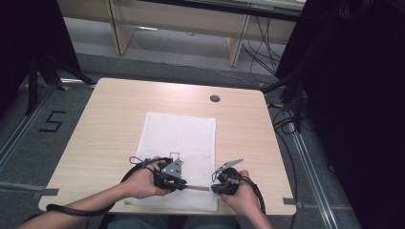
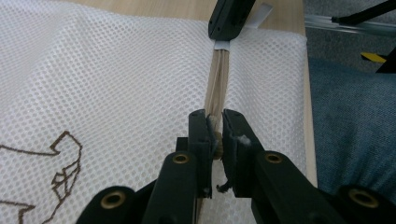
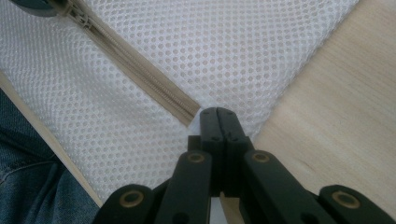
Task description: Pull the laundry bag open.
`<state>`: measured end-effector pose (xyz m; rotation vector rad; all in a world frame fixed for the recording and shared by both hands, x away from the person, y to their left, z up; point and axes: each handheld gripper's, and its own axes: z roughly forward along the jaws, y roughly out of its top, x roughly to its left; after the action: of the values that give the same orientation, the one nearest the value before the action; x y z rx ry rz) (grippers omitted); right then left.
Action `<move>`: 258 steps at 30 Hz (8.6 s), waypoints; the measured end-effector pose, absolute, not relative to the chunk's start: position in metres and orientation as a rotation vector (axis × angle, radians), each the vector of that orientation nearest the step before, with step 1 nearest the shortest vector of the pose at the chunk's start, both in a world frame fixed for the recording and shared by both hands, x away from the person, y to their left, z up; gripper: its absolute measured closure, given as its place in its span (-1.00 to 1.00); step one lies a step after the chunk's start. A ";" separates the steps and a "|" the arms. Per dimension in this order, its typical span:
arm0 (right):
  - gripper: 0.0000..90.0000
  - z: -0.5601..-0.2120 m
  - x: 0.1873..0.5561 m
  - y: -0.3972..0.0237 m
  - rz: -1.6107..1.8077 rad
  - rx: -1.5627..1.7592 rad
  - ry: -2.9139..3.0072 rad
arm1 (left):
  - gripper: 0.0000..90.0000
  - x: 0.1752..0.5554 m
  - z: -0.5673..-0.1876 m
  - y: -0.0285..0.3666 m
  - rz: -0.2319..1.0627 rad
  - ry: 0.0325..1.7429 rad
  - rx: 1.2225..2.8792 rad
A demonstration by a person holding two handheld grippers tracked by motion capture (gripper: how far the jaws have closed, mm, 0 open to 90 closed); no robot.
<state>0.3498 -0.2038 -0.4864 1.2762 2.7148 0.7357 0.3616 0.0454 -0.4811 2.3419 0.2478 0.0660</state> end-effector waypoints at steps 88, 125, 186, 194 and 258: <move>1.00 -0.485 0.348 -0.204 0.719 1.326 2.708 | 0.83 0.362 -0.477 0.071 0.055 0.276 2.321; 1.00 -0.485 0.348 -0.204 0.716 1.327 2.704 | 0.83 0.363 -0.479 0.081 0.058 0.284 2.316; 1.00 -0.486 0.349 -0.206 0.748 1.292 2.710 | 0.83 0.363 -0.481 0.099 0.044 0.299 2.329; 1.00 -0.487 0.350 -0.206 0.745 1.289 2.705 | 0.83 0.364 -0.482 0.105 0.065 0.309 2.337; 1.00 -0.487 0.349 -0.206 0.746 1.293 2.700 | 0.83 0.362 -0.484 0.129 0.051 0.348 2.303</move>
<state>0.3494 -0.2061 -0.4867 1.2934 2.6997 0.7462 0.3624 0.1289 -0.4836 2.3030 0.3481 0.0512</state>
